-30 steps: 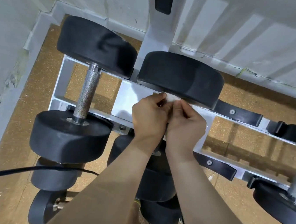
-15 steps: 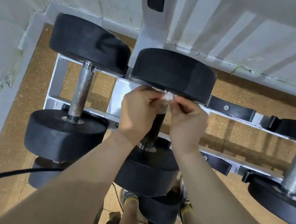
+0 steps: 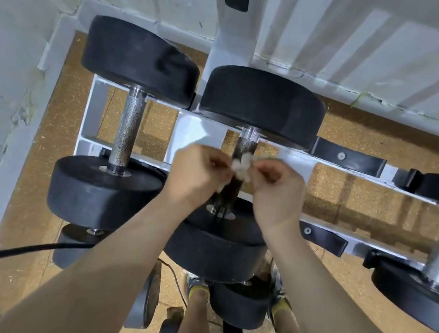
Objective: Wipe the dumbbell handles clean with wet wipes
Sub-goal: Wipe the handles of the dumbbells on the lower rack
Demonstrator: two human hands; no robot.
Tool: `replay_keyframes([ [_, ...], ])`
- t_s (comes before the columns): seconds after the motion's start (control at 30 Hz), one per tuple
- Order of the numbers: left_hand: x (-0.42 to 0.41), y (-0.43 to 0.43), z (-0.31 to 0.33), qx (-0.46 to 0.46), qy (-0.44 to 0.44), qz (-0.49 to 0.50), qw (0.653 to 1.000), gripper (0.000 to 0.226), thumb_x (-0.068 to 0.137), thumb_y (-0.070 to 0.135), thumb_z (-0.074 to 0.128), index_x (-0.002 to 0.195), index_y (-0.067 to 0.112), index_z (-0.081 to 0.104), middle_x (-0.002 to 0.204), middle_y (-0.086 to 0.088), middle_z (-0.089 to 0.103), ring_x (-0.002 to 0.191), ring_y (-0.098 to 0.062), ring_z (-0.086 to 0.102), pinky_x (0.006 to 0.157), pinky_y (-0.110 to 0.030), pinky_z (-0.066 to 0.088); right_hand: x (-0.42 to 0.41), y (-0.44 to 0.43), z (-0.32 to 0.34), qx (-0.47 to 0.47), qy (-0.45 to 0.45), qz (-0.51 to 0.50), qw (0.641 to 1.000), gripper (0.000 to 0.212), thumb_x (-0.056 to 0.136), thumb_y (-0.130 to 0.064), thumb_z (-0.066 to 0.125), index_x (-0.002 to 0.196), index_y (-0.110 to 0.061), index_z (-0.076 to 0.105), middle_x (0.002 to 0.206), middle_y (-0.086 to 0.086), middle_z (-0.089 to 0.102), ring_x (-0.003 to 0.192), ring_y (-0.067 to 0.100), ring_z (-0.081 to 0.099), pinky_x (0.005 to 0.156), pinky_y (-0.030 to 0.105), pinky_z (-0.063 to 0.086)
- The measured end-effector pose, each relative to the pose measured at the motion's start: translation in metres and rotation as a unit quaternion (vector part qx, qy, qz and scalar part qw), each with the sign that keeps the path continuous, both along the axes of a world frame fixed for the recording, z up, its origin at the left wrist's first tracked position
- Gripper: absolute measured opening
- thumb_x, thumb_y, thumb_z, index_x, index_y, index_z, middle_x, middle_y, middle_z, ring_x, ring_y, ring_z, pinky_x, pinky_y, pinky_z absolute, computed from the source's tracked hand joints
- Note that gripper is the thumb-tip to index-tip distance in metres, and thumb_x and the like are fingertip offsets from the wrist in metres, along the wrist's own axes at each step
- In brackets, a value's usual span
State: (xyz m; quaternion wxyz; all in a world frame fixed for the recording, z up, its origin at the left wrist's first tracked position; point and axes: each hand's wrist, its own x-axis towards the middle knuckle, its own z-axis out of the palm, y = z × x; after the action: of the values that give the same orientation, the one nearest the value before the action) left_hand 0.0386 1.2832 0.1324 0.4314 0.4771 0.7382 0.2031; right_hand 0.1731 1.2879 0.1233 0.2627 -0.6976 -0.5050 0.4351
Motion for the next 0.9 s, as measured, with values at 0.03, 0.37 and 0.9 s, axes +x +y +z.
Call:
replay_keyframes([
  [0.03,0.003,0.007,-0.001,0.025,-0.039,0.066,0.997,0.013,0.081,0.007,0.074,0.076,0.02,0.074,0.069,0.009,0.068,0.06,0.002,0.06,0.062,-0.012,0.045,-0.002,0.004,-0.003,0.017,0.026,-0.035,0.999,0.01,0.082,-0.006,0.072,0.081,-0.016,0.072,0.084,-0.005,0.07,0.079,0.013,0.065,0.078,0.023,0.051],
  [0.37,-0.008,-0.016,-0.004,-0.104,0.105,-0.128,0.981,0.025,0.07,0.006,0.079,0.065,0.026,0.063,0.074,0.005,0.068,0.073,-0.014,0.063,0.061,-0.015,0.043,0.001,-0.011,-0.001,-0.047,-0.025,0.063,0.997,0.025,0.08,-0.003,0.07,0.07,-0.025,0.065,0.074,-0.015,0.064,0.071,0.005,0.062,0.068,0.014,0.047],
  [0.9,0.037,0.031,-0.013,-0.029,0.011,0.083,0.996,0.032,0.103,0.028,0.043,0.076,0.013,0.054,0.071,-0.004,0.061,0.067,-0.021,0.053,0.06,-0.022,0.032,-0.023,0.004,0.002,-0.087,0.121,-0.009,0.989,0.043,0.1,-0.007,0.036,0.142,-0.013,0.045,0.115,0.002,0.062,0.1,0.014,0.06,0.097,0.032,0.049],
])
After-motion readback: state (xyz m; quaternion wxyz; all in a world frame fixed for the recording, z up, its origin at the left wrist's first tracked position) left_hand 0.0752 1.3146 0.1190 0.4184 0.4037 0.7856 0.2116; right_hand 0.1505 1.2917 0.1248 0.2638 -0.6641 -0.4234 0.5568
